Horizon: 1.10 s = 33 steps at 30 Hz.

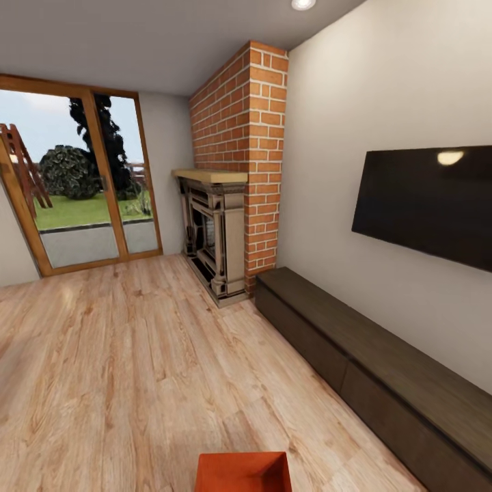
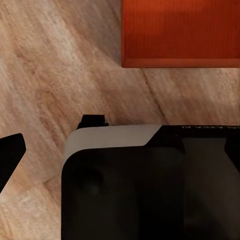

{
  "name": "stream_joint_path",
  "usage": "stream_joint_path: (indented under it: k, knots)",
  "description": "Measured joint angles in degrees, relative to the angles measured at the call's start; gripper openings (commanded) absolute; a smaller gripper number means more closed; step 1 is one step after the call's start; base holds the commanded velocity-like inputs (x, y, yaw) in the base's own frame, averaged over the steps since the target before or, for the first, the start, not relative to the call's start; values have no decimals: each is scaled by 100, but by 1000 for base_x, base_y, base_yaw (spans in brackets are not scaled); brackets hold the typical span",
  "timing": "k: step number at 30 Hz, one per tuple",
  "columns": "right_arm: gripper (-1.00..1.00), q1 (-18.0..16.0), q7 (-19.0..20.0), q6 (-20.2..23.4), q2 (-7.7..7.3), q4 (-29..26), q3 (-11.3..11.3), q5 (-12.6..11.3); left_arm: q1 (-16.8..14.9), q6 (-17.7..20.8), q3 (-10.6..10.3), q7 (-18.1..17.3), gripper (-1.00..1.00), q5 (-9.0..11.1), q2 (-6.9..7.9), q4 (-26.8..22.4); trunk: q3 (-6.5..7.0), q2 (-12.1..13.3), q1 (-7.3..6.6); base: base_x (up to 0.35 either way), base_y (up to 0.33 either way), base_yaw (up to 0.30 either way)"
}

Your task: Move the two storage containers from the living room to the garage. In the garage, place one container on the floor and stack the other container on top of it (either order is fine).

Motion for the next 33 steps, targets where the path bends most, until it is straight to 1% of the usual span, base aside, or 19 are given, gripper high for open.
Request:
stream_joint_path:
  k: [10,18,21,23,24,25,26,28,30,31,32,33]
  knots:
    - [100,2,0,-2,-8,0,-1,11,0,-4,0,0,100,0,0,0,-180,-401,220,0,0,0]
    - [100,0,0,5,-4,0,1,-36,0,-4,8,13,100,1,4,-8,-180,-403,220,0,0,0]
    - [100,0,0,6,1,-2,21,-6,0,-12,7,1,100,-7,1,-15,-180,-403,220,0,0,0]
    - [100,0,1,2,-14,-12,20,-17,0,-9,14,36,100,-11,-10,-21,-180,-403,220,0,0,0]
    - [100,-3,5,18,-56,-41,22,-15,0,3,18,58,100,-19,-6,-41,-180,-403,220,0,0,0]
    - [100,5,-10,61,-113,-189,27,-9,-1,14,16,67,100,-31,-3,-156,-180,-403,221,0,0,0]
    - [100,13,-20,106,-131,-336,29,-7,-1,36,16,70,100,-38,-5,-307,-180,-403,220,0,0,0]
    - [100,23,-34,312,-152,-642,29,-2,-4,151,16,69,100,-37,-19,-794,-179,-403,221,0,0,0]
    - [100,-36,-33,608,-151,-823,28,-5,-8,535,15,80,100,-27,-26,-1347,-179,-403,221,0,0,0]
    - [100,-70,-31,668,-144,-852,26,-9,-9,669,15,81,100,-28,-27,-1482,-180,-403,221,0,0,0]
    - [100,-168,-27,787,-121,-921,31,-7,-13,1059,14,77,100,-31,-27,-1830,-179,-403,220,0,0,0]
    - [100,-221,-26,837,-110,-968,29,-9,-13,1295,14,76,100,-32,-26,-2054,-179,-403,220,0,0,0]
